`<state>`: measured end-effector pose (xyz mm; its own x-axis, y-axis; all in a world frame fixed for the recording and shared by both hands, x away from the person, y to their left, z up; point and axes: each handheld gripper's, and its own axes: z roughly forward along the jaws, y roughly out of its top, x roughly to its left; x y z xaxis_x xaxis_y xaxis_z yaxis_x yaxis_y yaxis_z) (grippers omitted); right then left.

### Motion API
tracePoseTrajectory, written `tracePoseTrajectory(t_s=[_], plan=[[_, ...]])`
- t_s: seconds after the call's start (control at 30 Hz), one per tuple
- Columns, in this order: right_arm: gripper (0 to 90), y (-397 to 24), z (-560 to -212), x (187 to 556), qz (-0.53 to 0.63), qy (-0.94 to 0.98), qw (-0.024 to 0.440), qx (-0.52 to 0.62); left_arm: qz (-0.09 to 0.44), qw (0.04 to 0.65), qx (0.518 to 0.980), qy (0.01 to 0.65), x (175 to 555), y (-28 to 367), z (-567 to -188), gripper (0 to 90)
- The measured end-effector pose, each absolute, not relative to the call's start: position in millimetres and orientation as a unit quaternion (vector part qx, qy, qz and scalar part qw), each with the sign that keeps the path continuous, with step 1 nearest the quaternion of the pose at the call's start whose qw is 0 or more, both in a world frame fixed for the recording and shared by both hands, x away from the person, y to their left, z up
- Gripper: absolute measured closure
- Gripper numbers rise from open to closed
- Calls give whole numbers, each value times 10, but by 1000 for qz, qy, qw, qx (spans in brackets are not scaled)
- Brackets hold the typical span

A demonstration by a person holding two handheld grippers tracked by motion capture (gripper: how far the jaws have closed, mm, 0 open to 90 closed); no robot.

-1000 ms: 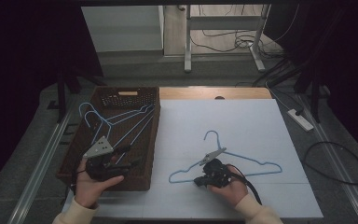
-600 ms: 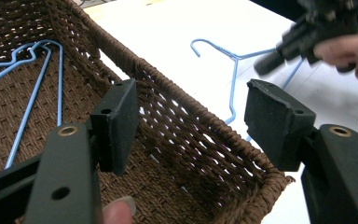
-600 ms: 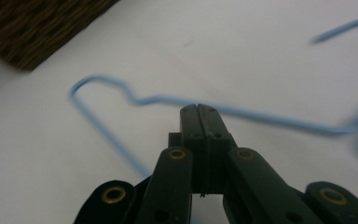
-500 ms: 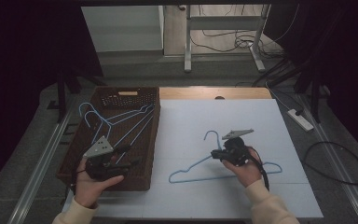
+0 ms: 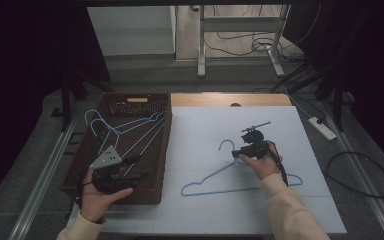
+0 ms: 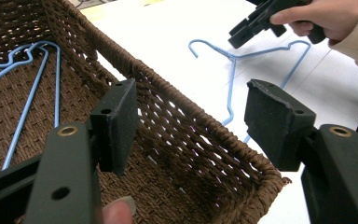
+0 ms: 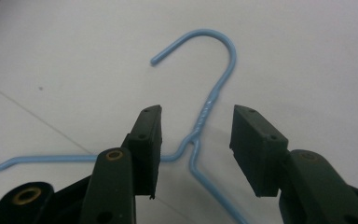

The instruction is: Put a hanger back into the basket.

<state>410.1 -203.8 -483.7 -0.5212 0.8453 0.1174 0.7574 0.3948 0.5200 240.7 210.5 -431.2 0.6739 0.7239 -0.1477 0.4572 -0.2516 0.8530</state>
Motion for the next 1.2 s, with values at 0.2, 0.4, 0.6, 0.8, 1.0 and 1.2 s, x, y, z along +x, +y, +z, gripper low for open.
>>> tracePoseTrajectory(t_s=[0.2,0.4,0.6,0.8,1.0,1.2], plan=[[551,-1920,-4927,4201,229,834,63,499,137,480,780,378,2410,2102,-4319,358],[658,-1836,-4977,4241,183,831,73,520,136,482,780,377,2410,2102,-4319,358],[770,-1705,-4956,4305,126,828,95,538,136,482,781,374,2414,2098,-4323,358],[836,-1692,-4944,4371,117,801,82,582,135,483,782,371,2405,2074,-4322,358],[862,-1797,-4943,4358,149,787,75,594,133,481,785,367,2396,2027,-4323,358],[862,-1809,-4917,4295,162,792,77,584,132,479,788,363,2391,1965,-4317,358]])
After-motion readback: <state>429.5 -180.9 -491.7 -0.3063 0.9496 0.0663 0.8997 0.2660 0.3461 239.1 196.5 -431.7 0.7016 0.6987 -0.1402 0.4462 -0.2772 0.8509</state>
